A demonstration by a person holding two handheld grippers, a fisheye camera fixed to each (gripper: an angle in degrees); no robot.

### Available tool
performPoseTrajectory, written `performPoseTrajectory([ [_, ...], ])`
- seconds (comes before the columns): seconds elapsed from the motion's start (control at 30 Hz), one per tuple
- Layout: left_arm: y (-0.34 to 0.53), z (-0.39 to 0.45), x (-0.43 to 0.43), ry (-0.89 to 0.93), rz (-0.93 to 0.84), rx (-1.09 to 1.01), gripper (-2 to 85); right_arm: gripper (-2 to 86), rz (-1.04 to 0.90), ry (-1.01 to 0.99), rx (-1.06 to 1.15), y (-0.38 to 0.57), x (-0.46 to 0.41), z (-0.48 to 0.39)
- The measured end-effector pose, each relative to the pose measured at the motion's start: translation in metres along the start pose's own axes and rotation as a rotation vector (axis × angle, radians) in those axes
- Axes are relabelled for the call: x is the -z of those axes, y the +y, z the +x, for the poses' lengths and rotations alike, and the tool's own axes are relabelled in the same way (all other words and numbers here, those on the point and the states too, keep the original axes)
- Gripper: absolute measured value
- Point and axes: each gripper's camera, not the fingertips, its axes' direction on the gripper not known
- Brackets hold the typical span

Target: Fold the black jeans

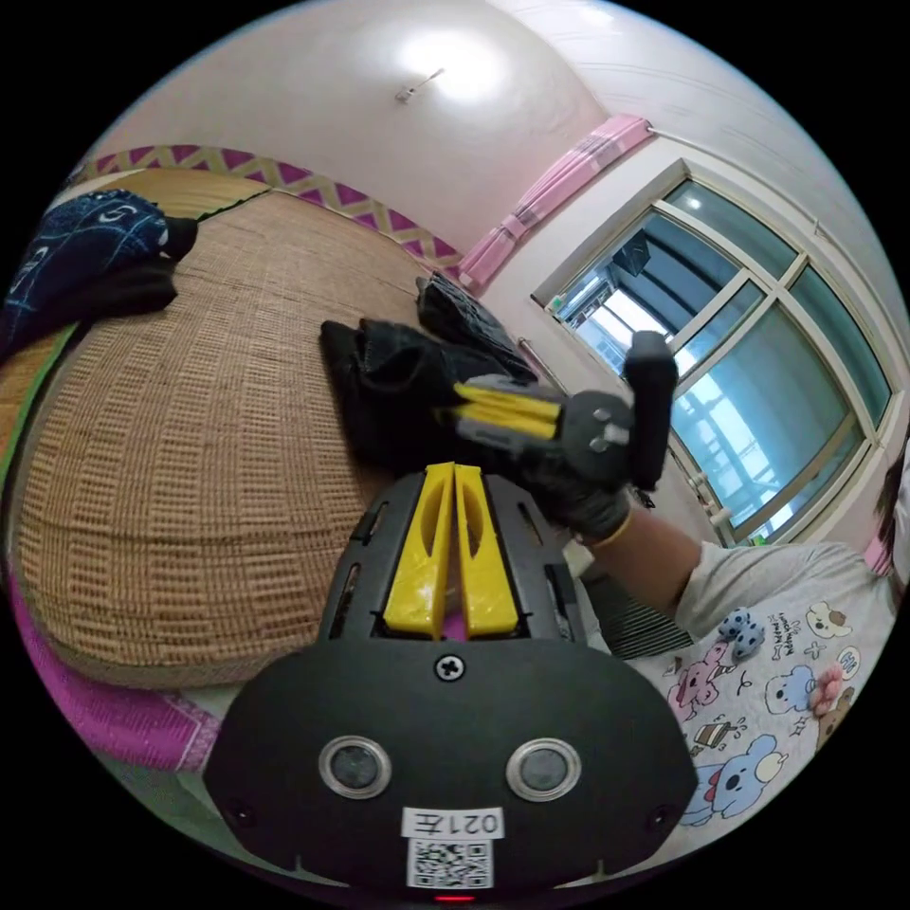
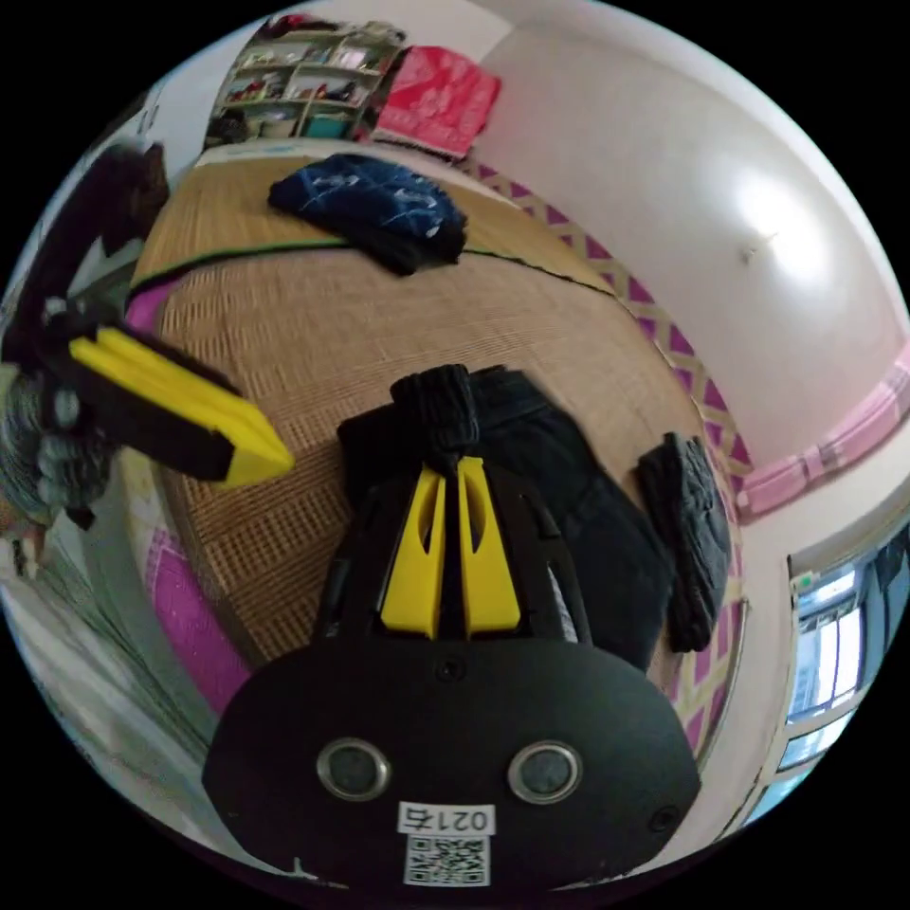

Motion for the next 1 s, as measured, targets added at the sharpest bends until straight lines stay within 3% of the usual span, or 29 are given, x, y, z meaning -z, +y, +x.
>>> performPoseTrajectory([
  [0.2, 0.000, -0.022, 0.035, -0.011, 0.038, 0.006, -0.9, -0.6, 0.158, 0.214, -0.072, -0.019, 0.013, -0.034],
  [0.3, -0.017, -0.022, 0.038, 0.012, 0.064, -0.021, -0.9, -0.4, 0.026, 0.203, 0.070, -0.032, -0.039, -0.070],
  [0.4, -0.038, -0.019, 0.038, 0.017, 0.078, -0.064, -1.0, 0.8, 0.048, 0.271, 0.067, -0.028, -0.040, -0.086],
  [0.47, -0.052, -0.017, 0.036, 0.027, 0.072, -0.101, -1.0, 2.6, 0.040, 0.168, 0.020, -0.023, -0.030, -0.073],
  [0.53, -0.068, -0.019, 0.030, 0.012, 0.042, -0.131, -1.0, 6.7, 0.041, -0.105, -0.087, -0.004, -0.010, -0.033],
  [0.6, -0.086, -0.028, 0.020, -0.039, -0.014, -0.149, -1.0, 8.5, 0.061, -0.230, -0.214, 0.020, 0.003, 0.008],
  [0.73, -0.097, -0.056, 0.012, -0.103, -0.101, -0.106, -1.0, 4.5, -0.029, -0.051, -0.469, 0.099, -0.007, 0.080],
  [0.8, -0.090, -0.078, 0.007, -0.118, -0.174, -0.063, -0.9, 2.3, -0.204, -0.158, -0.495, 0.130, -0.044, 0.092],
  [0.87, -0.085, -0.090, 0.016, -0.077, -0.116, -0.034, -0.9, 0.8, -0.116, -0.245, -0.557, 0.162, -0.050, 0.098],
  [1.0, -0.094, -0.096, 0.032, -0.100, -0.116, -0.026, -0.7, 1.3, -0.156, -0.337, -0.539, 0.179, -0.057, 0.123],
])
